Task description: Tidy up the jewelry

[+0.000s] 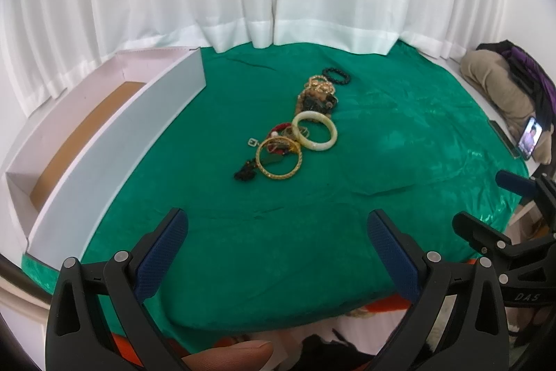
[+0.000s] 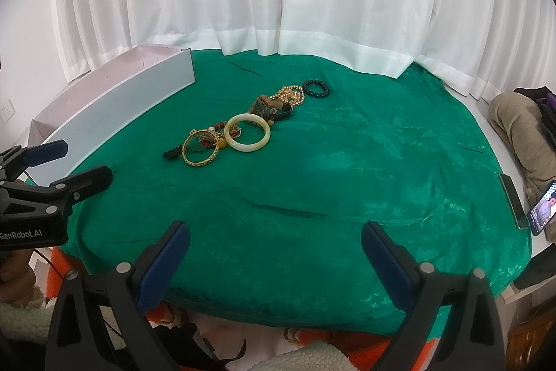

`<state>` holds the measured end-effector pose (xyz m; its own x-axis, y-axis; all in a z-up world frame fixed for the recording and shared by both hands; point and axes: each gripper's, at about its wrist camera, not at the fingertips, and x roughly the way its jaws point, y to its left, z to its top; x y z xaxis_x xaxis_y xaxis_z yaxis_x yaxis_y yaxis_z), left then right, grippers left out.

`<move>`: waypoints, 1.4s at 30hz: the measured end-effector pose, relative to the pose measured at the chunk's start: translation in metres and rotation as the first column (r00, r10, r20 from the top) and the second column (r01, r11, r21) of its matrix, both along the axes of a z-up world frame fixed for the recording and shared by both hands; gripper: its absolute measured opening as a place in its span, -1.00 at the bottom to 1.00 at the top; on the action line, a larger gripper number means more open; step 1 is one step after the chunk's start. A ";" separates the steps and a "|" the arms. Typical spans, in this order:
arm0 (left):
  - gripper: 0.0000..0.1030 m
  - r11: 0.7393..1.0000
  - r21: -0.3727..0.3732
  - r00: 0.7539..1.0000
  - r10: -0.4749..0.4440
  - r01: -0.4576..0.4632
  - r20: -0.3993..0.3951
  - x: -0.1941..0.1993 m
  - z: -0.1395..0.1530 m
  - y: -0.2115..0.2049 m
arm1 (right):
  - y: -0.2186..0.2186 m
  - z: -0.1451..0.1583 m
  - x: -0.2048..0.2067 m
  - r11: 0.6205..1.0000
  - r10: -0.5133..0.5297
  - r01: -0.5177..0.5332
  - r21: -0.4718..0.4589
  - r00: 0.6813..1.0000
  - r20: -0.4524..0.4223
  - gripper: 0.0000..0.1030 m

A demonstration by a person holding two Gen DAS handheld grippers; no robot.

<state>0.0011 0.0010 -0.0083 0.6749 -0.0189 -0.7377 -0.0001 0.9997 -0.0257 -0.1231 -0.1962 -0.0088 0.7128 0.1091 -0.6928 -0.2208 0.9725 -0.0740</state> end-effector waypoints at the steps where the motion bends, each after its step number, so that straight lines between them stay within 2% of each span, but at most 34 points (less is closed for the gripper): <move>1: 0.99 1.000 0.001 1.000 -0.001 0.001 0.000 0.000 0.000 0.000 | 0.000 0.000 0.000 1.000 0.000 0.000 0.000 1.000 -0.001 0.95; 42: 0.99 1.000 0.023 1.000 -0.002 0.002 -0.002 -0.004 -0.004 -0.006 | 0.002 -0.001 -0.001 1.000 0.001 -0.001 -0.001 1.000 -0.003 0.95</move>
<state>-0.0032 -0.0050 -0.0120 0.6734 -0.0034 -0.7393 0.0018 1.0000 -0.0030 -0.1239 -0.1946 -0.0102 0.7106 0.1088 -0.6951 -0.2216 0.9723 -0.0743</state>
